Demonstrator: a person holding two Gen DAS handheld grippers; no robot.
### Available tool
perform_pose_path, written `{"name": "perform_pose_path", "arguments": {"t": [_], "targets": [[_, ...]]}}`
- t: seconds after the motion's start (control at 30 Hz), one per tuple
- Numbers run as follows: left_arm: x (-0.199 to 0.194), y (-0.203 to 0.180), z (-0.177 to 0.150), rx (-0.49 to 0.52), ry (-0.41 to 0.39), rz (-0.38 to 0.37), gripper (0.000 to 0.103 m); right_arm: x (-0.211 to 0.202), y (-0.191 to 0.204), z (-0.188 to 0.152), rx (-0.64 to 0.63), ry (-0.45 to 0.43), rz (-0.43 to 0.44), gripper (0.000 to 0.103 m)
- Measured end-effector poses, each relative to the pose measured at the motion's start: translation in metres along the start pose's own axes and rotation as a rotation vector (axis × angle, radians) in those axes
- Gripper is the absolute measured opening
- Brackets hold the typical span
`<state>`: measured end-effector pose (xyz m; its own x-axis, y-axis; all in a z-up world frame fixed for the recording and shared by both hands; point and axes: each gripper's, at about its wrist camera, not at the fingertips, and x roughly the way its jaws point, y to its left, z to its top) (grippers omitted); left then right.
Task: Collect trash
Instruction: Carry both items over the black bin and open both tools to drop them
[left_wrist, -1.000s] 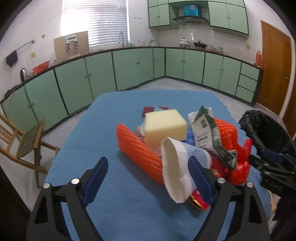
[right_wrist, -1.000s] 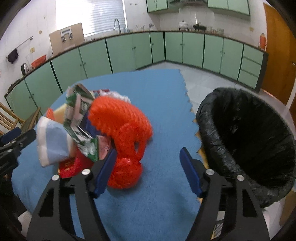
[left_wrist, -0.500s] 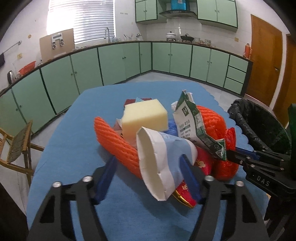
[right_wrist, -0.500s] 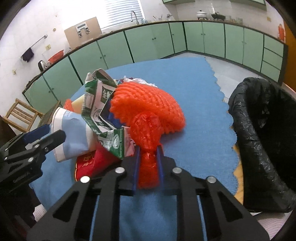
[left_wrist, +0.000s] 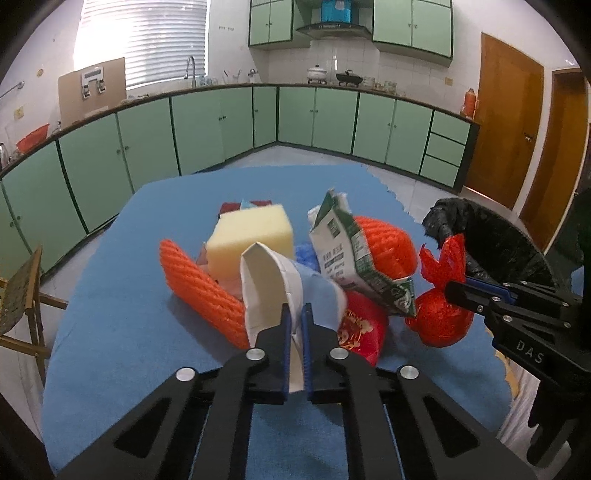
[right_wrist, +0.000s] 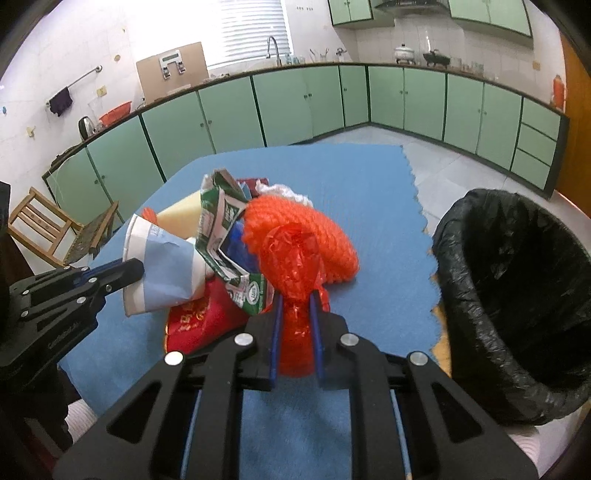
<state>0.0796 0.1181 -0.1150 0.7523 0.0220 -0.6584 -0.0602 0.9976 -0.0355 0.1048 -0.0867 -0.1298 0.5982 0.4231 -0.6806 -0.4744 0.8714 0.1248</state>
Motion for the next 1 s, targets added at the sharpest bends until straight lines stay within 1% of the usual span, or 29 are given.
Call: {"name": "perform_pose_path", "arguments": {"t": [0.1,0.27,0.43,0.53,0.63,0.77,0.83,0.97,1.0], "targets": [[-0.011,0.000,0.005,-0.005,-0.026,0.000,0.003,-0.012,-0.003,0.004,0.010,-0.028,0.000,0.013],[-0.036,-0.004,0.020,0.002,-0.101,-0.003,0.003,-0.036,-0.009,0.015,0.020,-0.090,-0.006,0.012],[-0.055,-0.016,0.037,0.019,-0.156,-0.050,0.003,-0.068,-0.023,0.027,0.046,-0.176,-0.021,0.012],[-0.059,-0.032,0.052,0.044,-0.186,-0.100,0.003,-0.086,-0.036,0.033,0.053,-0.220,-0.051,0.012],[-0.057,-0.052,0.066,0.065,-0.208,-0.156,0.003,-0.102,-0.056,0.038,0.065,-0.256,-0.097,0.012],[-0.046,-0.088,0.086,0.099,-0.222,-0.252,0.003,-0.119,-0.101,0.037,0.118,-0.284,-0.172,0.012],[-0.035,-0.113,0.096,0.131,-0.232,-0.296,0.003,-0.123,-0.120,0.035,0.142,-0.289,-0.211,0.012],[-0.010,-0.161,0.111,0.163,-0.210,-0.386,0.003,-0.129,-0.170,0.029,0.205,-0.291,-0.276,0.012],[-0.005,-0.169,0.113,0.170,-0.207,-0.397,0.003,-0.128,-0.179,0.026,0.214,-0.288,-0.290,0.012]]}}
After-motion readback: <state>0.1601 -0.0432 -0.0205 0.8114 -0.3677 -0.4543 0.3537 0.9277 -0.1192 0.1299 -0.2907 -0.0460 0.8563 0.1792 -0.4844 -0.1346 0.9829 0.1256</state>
